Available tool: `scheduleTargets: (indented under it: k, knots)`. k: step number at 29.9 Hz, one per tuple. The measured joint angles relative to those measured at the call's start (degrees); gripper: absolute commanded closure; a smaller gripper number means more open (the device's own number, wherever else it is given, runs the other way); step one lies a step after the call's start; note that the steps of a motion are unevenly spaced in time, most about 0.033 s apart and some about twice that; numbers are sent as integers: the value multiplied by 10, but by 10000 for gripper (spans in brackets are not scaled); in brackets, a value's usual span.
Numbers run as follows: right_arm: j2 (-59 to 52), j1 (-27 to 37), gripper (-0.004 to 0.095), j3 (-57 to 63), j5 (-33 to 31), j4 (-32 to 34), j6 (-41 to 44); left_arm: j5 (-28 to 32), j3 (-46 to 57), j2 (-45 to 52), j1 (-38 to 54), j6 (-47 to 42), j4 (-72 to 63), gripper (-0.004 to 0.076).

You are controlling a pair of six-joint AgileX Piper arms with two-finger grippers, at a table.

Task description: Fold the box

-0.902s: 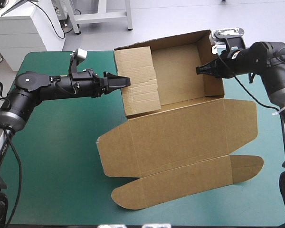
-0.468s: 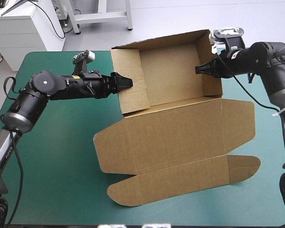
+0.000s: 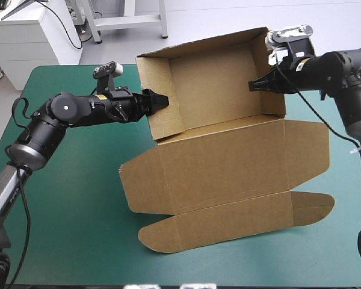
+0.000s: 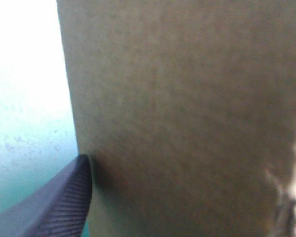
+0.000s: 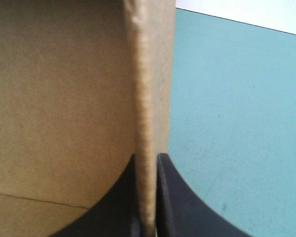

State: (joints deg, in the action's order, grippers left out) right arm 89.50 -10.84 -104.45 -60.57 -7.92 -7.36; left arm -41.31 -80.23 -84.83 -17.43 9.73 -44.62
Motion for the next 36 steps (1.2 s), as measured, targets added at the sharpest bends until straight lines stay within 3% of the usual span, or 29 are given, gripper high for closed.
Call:
scheduleTargets:
  k: [15,20,31,36]
  knots:
    - [-4,-120,917,-2,22,195,110,15,0,0,0,0,38,267]
    - [-6,-143,916,-5,22,248,137,51,1,6,-28,-11,90,268]
    - [-6,-145,916,-5,18,275,148,128,7,9,-102,-163,262,269]
    - [-6,-145,916,-5,18,276,151,137,8,9,-105,-172,273,386]
